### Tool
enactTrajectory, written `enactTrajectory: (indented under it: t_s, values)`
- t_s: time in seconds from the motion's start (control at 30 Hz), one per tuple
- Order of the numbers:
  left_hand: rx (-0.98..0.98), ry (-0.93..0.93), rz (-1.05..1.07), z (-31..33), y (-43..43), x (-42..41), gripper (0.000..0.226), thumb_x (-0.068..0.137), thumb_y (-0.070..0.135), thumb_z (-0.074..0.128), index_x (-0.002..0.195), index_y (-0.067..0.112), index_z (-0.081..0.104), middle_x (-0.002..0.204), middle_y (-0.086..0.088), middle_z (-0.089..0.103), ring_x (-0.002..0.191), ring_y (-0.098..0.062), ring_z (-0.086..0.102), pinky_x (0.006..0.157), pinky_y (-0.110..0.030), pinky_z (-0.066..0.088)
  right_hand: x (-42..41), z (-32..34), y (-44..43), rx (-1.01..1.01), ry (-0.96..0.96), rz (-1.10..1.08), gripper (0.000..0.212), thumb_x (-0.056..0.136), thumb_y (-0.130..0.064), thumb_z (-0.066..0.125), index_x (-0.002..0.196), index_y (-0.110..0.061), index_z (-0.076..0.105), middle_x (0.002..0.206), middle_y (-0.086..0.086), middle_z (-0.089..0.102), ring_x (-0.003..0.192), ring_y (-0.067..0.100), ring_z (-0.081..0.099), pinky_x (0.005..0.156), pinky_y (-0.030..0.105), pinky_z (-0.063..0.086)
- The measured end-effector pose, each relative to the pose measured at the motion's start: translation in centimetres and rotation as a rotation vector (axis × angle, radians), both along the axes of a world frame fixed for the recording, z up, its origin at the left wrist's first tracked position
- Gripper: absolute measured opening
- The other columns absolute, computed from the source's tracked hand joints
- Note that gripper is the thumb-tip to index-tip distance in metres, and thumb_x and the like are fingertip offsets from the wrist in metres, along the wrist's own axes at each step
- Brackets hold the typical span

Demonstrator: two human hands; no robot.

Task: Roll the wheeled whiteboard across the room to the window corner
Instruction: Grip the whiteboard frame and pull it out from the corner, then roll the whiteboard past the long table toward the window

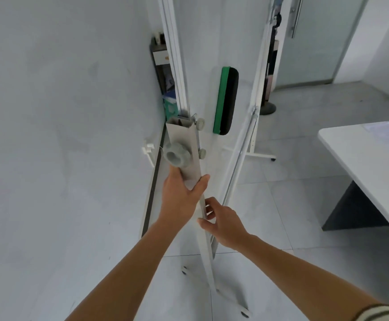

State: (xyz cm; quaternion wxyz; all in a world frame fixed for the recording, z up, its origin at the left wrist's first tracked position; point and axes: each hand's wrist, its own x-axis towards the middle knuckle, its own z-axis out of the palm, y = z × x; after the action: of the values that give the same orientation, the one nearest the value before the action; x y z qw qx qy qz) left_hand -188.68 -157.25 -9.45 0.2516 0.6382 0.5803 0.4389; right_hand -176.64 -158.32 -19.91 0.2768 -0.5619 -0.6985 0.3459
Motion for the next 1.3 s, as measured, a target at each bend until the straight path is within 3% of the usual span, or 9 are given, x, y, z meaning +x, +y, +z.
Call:
enactTrajectory:
  t_s: [0.13, 0.27, 0.4, 0.63, 0.73, 0.83, 1.0, 1.2, 1.3]
  values:
    - [-0.025, 0.016, -0.064, -0.2, -1.5, 0.0, 0.049, 0.085, 0.034, 0.067, 0.122, 0.015, 0.041, 0.098, 0.006, 0.056, 0.083, -0.007, 0.058, 0.067, -0.010, 0.052, 0.7, -0.2, -1.4, -0.011, -0.054, -0.010, 0.036, 0.088, -0.047, 0.053, 0.118, -0.028, 0.048, 0.108, -0.012, 0.065, 0.089, 0.007, 0.062, 0.079, 0.024, 0.051]
    - [-0.135, 0.040, -0.106, -2.7, -3.5, -1.4, 0.038, 0.086, 0.029, 0.065, 0.115, 0.023, 0.041, 0.107, 0.006, 0.059, 0.093, -0.013, 0.062, 0.068, -0.013, 0.049, 3.7, -1.4, -2.9, -0.058, -0.122, -0.035, 0.033, 0.088, -0.045, 0.054, 0.117, -0.029, 0.051, 0.110, -0.010, 0.067, 0.089, 0.008, 0.064, 0.079, 0.024, 0.048]
    - [-0.419, 0.092, -0.088, -7.9, -7.3, -2.8, 0.024, 0.087, 0.023, 0.066, 0.107, 0.023, 0.052, 0.094, 0.007, 0.066, 0.088, -0.010, 0.064, 0.065, -0.012, 0.044, 10.2, -4.5, -6.6, -0.231, -0.096, -0.160, 0.026, 0.088, -0.041, 0.058, 0.109, -0.026, 0.059, 0.094, -0.014, 0.069, 0.079, 0.003, 0.064, 0.072, 0.019, 0.048]
    - [-0.820, 0.105, -0.250, -13.7, -7.5, 3.1, 0.014, 0.073, 0.037, 0.073, 0.084, 0.031, 0.067, 0.078, -0.003, 0.075, 0.072, -0.014, 0.070, 0.073, -0.037, 0.057, 24.0, -8.6, -9.9, -0.432, -0.010, -0.483, 0.012, 0.084, -0.029, 0.067, 0.085, -0.039, 0.060, 0.084, -0.007, 0.072, 0.077, 0.008, 0.067, 0.070, 0.024, 0.051]
    - [-0.859, 0.035, -0.161, -14.5, -4.0, 8.8, 0.023, 0.060, 0.043, 0.071, 0.080, 0.032, 0.069, 0.080, -0.016, 0.073, 0.072, -0.024, 0.069, 0.067, -0.033, 0.052, 29.7, -10.1, -8.2, -0.473, 0.054, -0.582, 0.009, 0.083, -0.024, 0.069, 0.089, -0.031, 0.065, 0.080, -0.003, 0.074, 0.073, 0.011, 0.071, 0.061, 0.025, 0.049]
    - [-0.827, -0.044, -0.131, -14.0, 0.4, 15.9, 0.012, 0.077, 0.021, 0.073, 0.087, 0.016, 0.068, 0.083, -0.024, 0.072, 0.074, -0.029, 0.068, 0.068, -0.037, 0.051, 35.6, -10.5, -5.2, -0.479, 0.108, -0.632, 0.009, 0.086, -0.018, 0.066, 0.095, -0.018, 0.066, 0.081, 0.000, 0.074, 0.068, 0.006, 0.071, 0.057, 0.018, 0.045]
    - [-0.750, -0.090, -0.121, -12.2, 6.9, 24.9, 0.005, 0.088, 0.010, 0.065, 0.092, 0.013, 0.066, 0.086, -0.020, 0.073, 0.082, -0.032, 0.070, 0.070, -0.035, 0.054, 44.3, -8.4, -0.1, -0.471, 0.139, -0.661, 0.007, 0.087, -0.019, 0.064, 0.094, -0.022, 0.064, 0.083, -0.003, 0.074, 0.070, 0.003, 0.071, 0.056, 0.020, 0.047]
    - [-0.735, -0.122, -0.064, -11.6, 13.8, 28.6, 0.011, 0.080, 0.021, 0.072, 0.089, 0.015, 0.068, 0.080, -0.017, 0.074, 0.079, -0.030, 0.072, 0.070, -0.038, 0.055, 50.4, -7.0, 8.1, -0.421, 0.194, -0.715, 0.011, 0.085, -0.012, 0.065, 0.090, -0.022, 0.066, 0.074, 0.000, 0.075, 0.068, 0.009, 0.072, 0.060, 0.026, 0.047]
    - [-0.745, -0.143, 0.013, -12.7, 17.9, 28.7, 0.004, 0.085, 0.006, 0.068, 0.090, 0.007, 0.067, 0.081, -0.024, 0.072, 0.078, -0.036, 0.069, 0.065, -0.037, 0.052, 51.7, -7.4, 12.9, -0.426, 0.229, -0.719, 0.011, 0.085, -0.008, 0.064, 0.090, -0.018, 0.066, 0.077, 0.004, 0.075, 0.065, 0.009, 0.071, 0.053, 0.026, 0.047]
